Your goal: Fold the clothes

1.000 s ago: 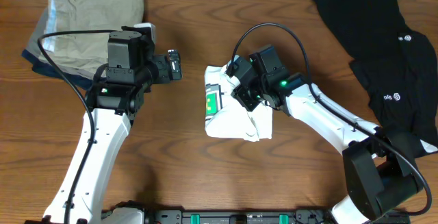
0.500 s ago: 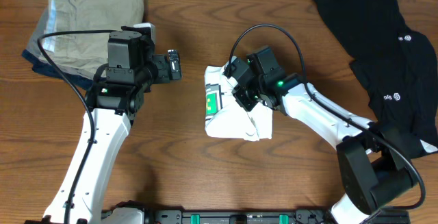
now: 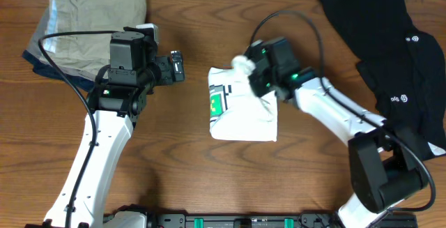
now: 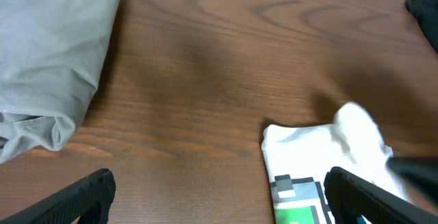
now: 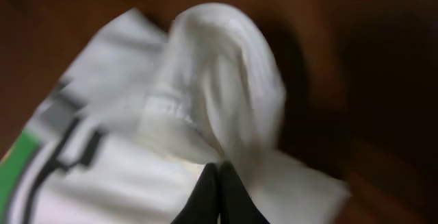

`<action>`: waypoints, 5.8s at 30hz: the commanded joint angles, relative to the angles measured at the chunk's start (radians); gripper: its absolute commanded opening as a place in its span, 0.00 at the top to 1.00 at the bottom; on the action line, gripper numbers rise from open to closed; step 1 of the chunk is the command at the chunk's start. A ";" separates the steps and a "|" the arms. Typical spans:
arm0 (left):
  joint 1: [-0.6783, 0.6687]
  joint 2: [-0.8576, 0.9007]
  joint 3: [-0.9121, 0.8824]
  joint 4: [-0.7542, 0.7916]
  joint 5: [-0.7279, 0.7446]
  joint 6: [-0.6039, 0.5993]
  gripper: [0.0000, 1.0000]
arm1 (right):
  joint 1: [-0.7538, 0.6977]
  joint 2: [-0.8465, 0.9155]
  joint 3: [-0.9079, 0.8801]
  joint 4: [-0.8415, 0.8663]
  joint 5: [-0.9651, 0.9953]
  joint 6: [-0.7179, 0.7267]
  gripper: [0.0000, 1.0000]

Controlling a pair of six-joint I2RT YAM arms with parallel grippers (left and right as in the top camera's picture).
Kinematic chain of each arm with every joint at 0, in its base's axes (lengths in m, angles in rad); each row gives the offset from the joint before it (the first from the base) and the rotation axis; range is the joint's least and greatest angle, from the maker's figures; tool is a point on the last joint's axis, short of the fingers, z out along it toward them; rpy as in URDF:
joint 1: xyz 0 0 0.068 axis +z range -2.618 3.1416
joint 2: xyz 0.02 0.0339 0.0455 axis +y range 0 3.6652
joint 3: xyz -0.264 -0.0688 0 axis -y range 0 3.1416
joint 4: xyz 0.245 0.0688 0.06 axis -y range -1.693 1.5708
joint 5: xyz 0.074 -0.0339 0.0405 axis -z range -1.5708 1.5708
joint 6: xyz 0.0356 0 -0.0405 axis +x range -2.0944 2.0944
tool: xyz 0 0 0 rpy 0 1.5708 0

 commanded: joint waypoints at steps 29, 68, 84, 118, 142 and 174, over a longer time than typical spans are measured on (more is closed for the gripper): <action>0.004 0.011 0.008 -0.023 -0.010 0.032 0.02 | -0.241 -0.203 0.108 -0.590 -0.287 0.077 0.48; 0.004 0.011 0.004 -0.138 -0.012 0.032 0.02 | -0.151 -0.202 0.123 -0.629 -0.282 0.082 0.34; -0.119 0.082 -0.068 -0.279 0.281 0.143 0.02 | -0.330 -0.200 0.191 -0.470 -0.248 0.070 0.25; -0.192 0.444 -0.068 -0.150 -0.245 0.004 0.91 | -0.329 -0.190 0.190 -0.468 -0.230 0.045 0.25; -0.057 0.398 -0.066 0.350 -0.180 0.001 0.02 | -0.329 -0.190 0.190 -0.451 -0.225 0.045 0.25; -0.047 0.333 -0.194 0.158 -0.087 -1.084 0.04 | -0.329 -0.190 0.190 -0.447 -0.223 0.034 0.23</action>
